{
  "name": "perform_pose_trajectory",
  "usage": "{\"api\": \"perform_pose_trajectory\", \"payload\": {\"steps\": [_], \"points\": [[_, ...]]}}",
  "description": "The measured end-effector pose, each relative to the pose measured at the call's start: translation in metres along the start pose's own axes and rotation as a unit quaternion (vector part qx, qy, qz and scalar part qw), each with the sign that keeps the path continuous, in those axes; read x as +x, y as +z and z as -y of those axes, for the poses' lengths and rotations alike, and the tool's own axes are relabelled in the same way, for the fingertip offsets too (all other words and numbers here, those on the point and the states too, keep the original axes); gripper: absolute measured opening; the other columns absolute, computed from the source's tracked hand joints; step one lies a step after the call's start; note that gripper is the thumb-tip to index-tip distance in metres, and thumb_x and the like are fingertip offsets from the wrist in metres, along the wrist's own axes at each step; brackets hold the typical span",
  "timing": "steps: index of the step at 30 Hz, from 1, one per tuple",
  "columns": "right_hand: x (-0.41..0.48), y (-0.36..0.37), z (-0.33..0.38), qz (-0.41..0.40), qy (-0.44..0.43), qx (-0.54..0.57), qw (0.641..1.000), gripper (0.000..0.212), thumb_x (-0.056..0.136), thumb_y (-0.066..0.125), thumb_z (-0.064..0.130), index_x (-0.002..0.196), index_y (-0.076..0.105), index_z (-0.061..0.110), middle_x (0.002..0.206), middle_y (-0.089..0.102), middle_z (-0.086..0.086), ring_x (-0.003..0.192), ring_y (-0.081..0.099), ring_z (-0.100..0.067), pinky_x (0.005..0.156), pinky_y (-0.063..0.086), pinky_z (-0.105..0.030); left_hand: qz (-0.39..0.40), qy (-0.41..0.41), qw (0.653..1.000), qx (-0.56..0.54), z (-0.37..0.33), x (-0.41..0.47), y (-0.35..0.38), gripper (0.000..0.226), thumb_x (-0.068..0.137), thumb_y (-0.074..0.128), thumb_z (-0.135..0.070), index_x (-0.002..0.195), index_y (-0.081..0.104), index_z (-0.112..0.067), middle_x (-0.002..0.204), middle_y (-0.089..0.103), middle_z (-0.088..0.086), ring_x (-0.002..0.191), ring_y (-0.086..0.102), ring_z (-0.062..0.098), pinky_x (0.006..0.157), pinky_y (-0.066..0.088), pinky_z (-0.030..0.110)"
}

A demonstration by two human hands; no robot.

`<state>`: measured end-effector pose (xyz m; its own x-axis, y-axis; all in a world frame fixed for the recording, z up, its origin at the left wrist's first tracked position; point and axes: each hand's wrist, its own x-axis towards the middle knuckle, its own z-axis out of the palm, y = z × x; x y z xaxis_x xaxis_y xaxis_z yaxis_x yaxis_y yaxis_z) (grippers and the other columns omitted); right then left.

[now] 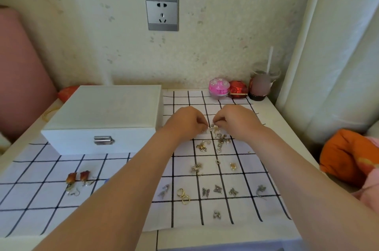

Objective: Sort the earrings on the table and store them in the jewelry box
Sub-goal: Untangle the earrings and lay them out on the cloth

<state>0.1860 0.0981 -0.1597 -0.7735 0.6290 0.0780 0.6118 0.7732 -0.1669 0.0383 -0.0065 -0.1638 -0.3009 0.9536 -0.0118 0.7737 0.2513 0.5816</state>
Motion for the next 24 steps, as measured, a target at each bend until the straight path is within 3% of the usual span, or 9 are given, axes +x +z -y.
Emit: {"api": "perform_pose_trajectory", "payload": {"steps": [4,10,14,17,20,24], "points": [[-0.007,-0.004,-0.003,0.0,0.016,0.048,0.999,0.019,0.097,0.059,0.031,0.106,0.075,0.033,0.11,0.071,0.014,0.102,0.062,-0.012,0.079,0.046,-0.029,0.001,-0.024,0.999,-0.033,0.003,0.0,-0.004,0.01,0.09,0.066,-0.024,0.084,0.073,-0.027,0.081,0.07,-0.013,0.078,0.062,0.003,0.067,0.047,0.021],[-0.01,-0.008,-0.01,-0.002,0.067,0.199,0.978,0.008,0.088,0.072,0.033,0.092,0.078,0.034,0.098,0.072,0.017,0.094,0.063,-0.003,0.086,0.054,-0.034,0.01,-0.028,0.998,-0.061,0.0,-0.003,-0.009,0.01,0.092,0.063,-0.02,0.096,0.07,-0.027,0.088,0.065,-0.012,0.08,0.058,0.003,0.065,0.042,0.018],[-0.013,-0.013,-0.006,-0.027,0.063,0.268,0.961,0.006,0.089,0.071,0.033,0.088,0.077,0.033,0.091,0.071,0.018,0.079,0.063,0.001,0.073,0.051,-0.026,-0.01,0.022,0.995,-0.098,-0.006,-0.003,-0.013,0.023,0.092,0.066,-0.022,0.113,0.067,-0.032,0.096,0.069,-0.011,0.088,0.063,0.005,0.075,0.047,0.018],[-0.012,-0.016,0.002,-0.03,0.058,0.322,0.945,0.008,0.091,0.068,0.027,0.09,0.076,0.027,0.09,0.072,0.009,0.056,0.059,-0.001,0.056,0.045,-0.015,-0.016,0.038,0.992,-0.119,-0.013,-0.005,-0.018,0.028,0.088,0.072,-0.026,0.116,0.068,-0.031,0.096,0.073,-0.01,0.09,0.067,0.005,0.084,0.051,0.023],[-0.012,-0.018,0.008,-0.039,0.064,0.364,0.929,0.008,0.09,0.068,0.024,0.087,0.075,0.022,0.089,0.074,-0.002,0.045,0.054,-0.002,0.049,0.044,-0.011,-0.033,0.028,0.991,-0.123,-0.017,-0.007,-0.023,0.021,0.085,0.075,-0.026,0.106,0.074,-0.029,0.084,0.074,-0.007,0.074,0.065,0.003,0.071,0.051,0.021],[-0.012,-0.017,0.011,-0.036,0.072,0.362,0.929,0.01,0.091,0.069,0.029,0.087,0.074,0.021,0.083,0.073,0.002,0.05,0.055,-0.003,0.048,0.042,-0.013,-0.055,0.003,0.992,-0.109,-0.015,-0.009,-0.029,0.014,0.083,0.075,-0.021,0.094,0.074,-0.03,0.081,0.072,-0.008,0.061,0.058,0.0,0.061,0.043,0.017]]}}
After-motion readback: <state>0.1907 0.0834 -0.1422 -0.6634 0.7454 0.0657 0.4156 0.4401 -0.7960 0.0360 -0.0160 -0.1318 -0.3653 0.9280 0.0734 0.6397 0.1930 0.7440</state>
